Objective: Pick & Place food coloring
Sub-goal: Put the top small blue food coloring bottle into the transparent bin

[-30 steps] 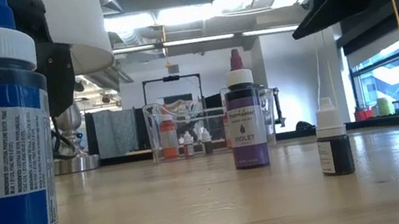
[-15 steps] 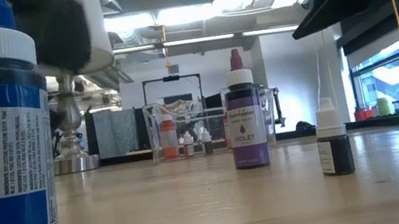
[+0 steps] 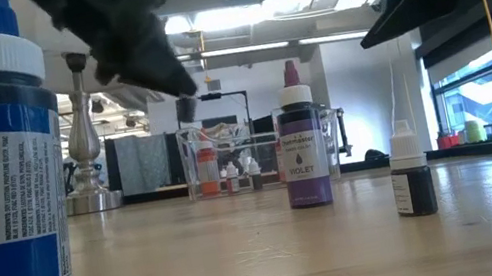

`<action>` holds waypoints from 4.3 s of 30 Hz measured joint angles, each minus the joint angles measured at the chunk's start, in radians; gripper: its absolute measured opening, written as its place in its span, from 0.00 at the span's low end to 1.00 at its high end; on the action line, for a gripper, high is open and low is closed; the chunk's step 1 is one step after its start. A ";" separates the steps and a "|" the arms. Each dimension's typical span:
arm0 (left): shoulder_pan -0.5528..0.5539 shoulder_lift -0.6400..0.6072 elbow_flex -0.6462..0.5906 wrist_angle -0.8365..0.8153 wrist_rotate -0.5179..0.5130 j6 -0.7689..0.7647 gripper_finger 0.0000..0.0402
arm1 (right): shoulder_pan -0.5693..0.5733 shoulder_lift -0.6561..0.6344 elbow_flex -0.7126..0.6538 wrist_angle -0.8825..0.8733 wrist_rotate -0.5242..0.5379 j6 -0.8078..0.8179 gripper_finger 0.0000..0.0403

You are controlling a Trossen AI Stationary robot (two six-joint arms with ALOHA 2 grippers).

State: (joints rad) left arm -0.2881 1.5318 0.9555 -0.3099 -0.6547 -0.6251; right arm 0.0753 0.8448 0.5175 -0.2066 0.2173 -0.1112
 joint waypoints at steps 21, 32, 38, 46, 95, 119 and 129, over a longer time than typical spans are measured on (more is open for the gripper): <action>0.011 0.208 -0.292 0.709 -0.035 0.089 0.15 | 0.000 0.000 0.000 0.001 0.000 -0.001 0.65; 0.011 0.322 -0.291 0.828 -0.079 0.089 0.19 | 0.000 0.000 0.000 0.003 0.000 -0.001 0.65; 0.011 0.319 -0.292 0.828 -0.076 0.097 0.22 | 0.000 0.000 0.000 0.003 0.000 -0.002 0.65; 0.008 0.319 -0.292 0.830 -0.076 0.124 0.33 | 0.000 0.000 0.000 0.001 0.000 -0.002 0.65; 0.278 0.172 0.114 -0.068 0.605 0.430 0.52 | -0.001 0.001 0.000 0.000 0.000 -0.026 0.65; 0.260 0.267 0.157 -0.113 0.598 0.447 0.52 | -0.001 0.006 0.000 -0.005 0.000 -0.028 0.65; 0.254 0.267 0.157 -0.113 0.519 0.428 0.50 | -0.001 0.006 0.000 -0.005 0.000 -0.028 0.65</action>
State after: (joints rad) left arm -0.0338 1.7985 1.1122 -0.4229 -0.1356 -0.1974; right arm 0.0742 0.8509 0.5179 -0.2115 0.2173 -0.1394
